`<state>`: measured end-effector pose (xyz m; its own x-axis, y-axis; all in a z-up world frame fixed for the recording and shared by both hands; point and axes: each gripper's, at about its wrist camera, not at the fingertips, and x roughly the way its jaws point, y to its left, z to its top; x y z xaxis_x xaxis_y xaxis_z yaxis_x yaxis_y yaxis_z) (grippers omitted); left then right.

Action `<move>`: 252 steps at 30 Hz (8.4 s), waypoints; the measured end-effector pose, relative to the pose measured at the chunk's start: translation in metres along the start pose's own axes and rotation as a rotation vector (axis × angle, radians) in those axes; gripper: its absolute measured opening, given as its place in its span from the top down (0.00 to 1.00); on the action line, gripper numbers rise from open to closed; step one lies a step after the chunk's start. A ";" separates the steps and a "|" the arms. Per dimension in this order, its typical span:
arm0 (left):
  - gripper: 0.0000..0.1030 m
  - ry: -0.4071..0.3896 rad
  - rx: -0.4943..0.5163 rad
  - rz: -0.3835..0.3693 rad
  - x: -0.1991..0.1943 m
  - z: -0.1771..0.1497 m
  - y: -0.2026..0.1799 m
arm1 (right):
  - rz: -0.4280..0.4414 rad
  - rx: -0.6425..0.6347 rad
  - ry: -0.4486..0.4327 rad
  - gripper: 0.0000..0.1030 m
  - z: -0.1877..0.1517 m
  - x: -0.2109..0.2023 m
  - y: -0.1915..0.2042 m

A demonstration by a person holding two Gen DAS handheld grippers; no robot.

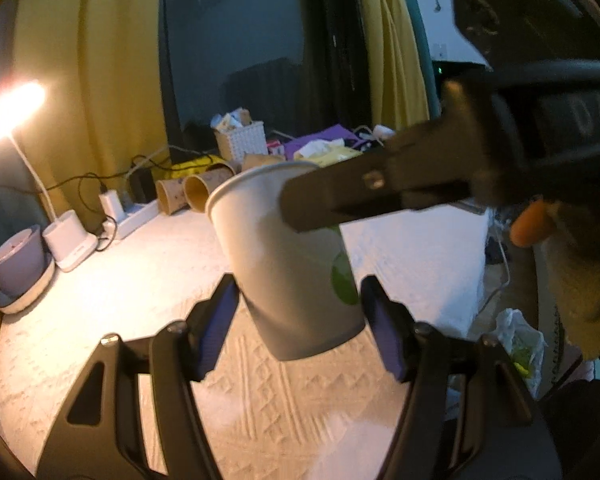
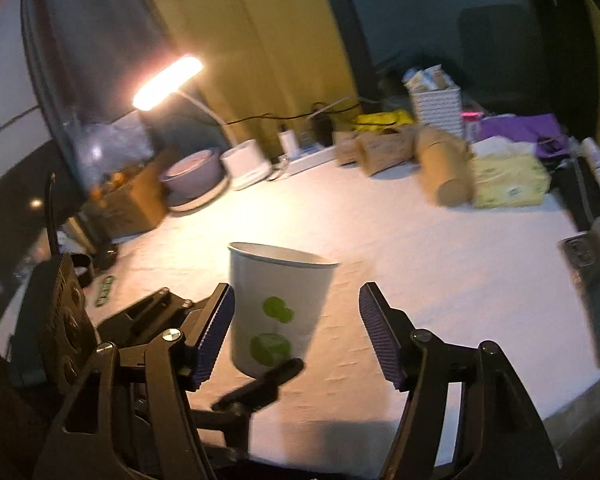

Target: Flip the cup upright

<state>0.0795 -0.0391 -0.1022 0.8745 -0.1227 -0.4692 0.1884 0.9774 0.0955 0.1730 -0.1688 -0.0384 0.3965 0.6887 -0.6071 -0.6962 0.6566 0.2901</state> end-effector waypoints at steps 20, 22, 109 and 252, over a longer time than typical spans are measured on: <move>0.38 -0.150 0.043 0.025 -0.042 -0.011 -0.008 | 0.121 0.106 0.076 0.32 0.000 0.009 0.007; 0.38 -0.148 0.040 0.023 -0.042 -0.011 -0.007 | 0.128 0.116 0.078 0.33 -0.001 0.010 0.004; 0.17 0.061 -0.377 0.037 -0.026 -0.010 0.088 | -0.374 -0.146 -0.045 0.22 -0.035 0.019 0.013; 0.03 -0.195 -0.289 0.106 -0.112 0.052 0.055 | -0.492 -0.164 -0.298 0.22 -0.008 -0.099 0.042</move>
<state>0.0155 0.0198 0.0015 0.9566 -0.0214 -0.2906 -0.0175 0.9913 -0.1304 0.1000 -0.2121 0.0283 0.8302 0.3878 -0.4005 -0.4621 0.8806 -0.1052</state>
